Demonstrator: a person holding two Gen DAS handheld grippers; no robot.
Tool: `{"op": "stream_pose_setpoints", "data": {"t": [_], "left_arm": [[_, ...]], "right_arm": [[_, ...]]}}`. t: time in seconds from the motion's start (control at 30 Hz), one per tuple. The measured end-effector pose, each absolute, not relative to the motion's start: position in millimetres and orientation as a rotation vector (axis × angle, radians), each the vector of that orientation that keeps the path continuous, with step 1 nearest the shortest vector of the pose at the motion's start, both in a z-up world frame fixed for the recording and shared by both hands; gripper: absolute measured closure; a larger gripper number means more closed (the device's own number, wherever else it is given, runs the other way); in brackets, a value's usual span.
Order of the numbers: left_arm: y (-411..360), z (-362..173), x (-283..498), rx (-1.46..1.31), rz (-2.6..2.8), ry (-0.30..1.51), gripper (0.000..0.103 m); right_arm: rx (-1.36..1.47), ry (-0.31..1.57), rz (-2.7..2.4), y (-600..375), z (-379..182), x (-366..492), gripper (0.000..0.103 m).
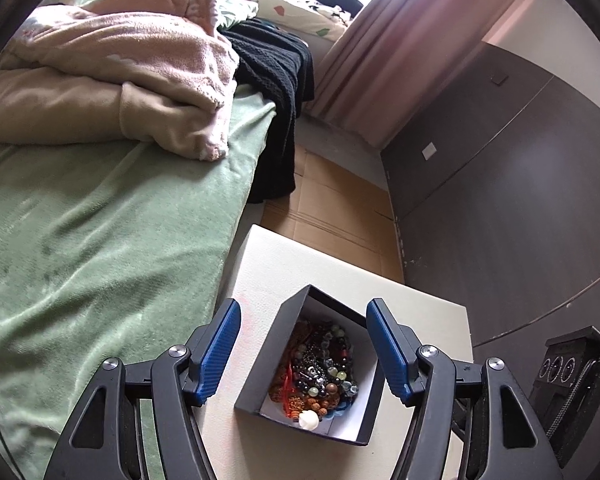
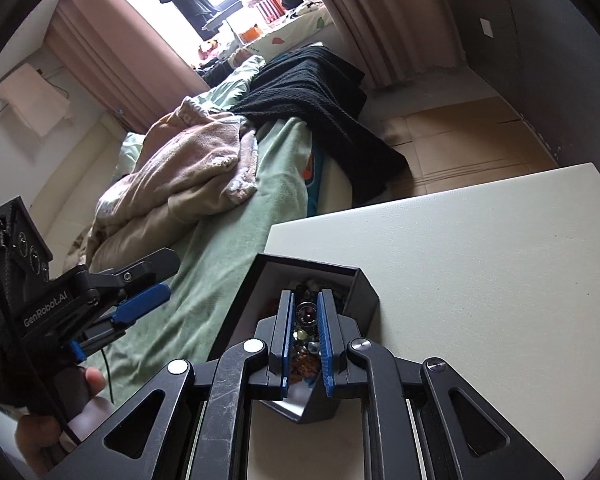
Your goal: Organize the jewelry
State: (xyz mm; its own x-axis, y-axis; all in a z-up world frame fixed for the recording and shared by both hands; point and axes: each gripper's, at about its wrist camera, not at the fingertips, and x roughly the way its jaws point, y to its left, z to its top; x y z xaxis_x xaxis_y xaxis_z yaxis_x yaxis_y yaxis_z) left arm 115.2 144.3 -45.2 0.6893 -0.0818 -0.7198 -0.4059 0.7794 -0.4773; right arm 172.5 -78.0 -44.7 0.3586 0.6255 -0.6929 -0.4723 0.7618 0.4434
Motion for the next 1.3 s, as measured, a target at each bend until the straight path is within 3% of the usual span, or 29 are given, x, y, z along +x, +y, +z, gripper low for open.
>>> {"op": "stream_pose_setpoints", "data": {"t": [0.23,0.33,0.37,0.53,0.73,0.8,0.87,0.9,1.3], "left_arm": [[147.4,-47.8,122.3,-0.672,0.177,0.810,0.034],[146.7,-46.5,120.6,-0.688,0.171,0.802,0.022],[145.8,-44.6,119.3,-0.687,0.171,0.794,0.019],[135.6,-37.3,112.8,-0.669,0.168,0.775,0.010],[113.7,-32.3,103.8,-0.611,0.165,0.788,0.008],[103.8,-29.2,100.0,-0.578,0.161,0.786,0.007],[93.9,-26.2,96.6,-0.547,0.159,0.782,0.004],[89.8,-24.8,95.0,-0.536,0.156,0.780,0.004],[43.6,0.6,71.3,-0.398,0.127,0.734,0.001]], "right_arm": [[0.173,0.983,0.702,-72.2,-48.0,177.0,0.087],[0.191,0.984,0.702,-74.8,-44.4,178.4,0.054],[0.195,0.968,0.691,-78.1,-41.8,177.5,0.047],[0.194,0.947,0.654,-94.1,-30.7,172.0,0.046],[0.198,0.958,0.594,-118.5,-25.9,163.6,0.045],[0.193,0.956,0.575,-127.5,-22.3,159.1,0.040],[0.193,0.936,0.550,-137.2,-16.7,153.9,0.025],[0.193,0.915,0.528,-144.4,-11.8,149.9,0.023],[0.227,0.866,0.386,-201.0,16.0,128.7,0.015]]}}
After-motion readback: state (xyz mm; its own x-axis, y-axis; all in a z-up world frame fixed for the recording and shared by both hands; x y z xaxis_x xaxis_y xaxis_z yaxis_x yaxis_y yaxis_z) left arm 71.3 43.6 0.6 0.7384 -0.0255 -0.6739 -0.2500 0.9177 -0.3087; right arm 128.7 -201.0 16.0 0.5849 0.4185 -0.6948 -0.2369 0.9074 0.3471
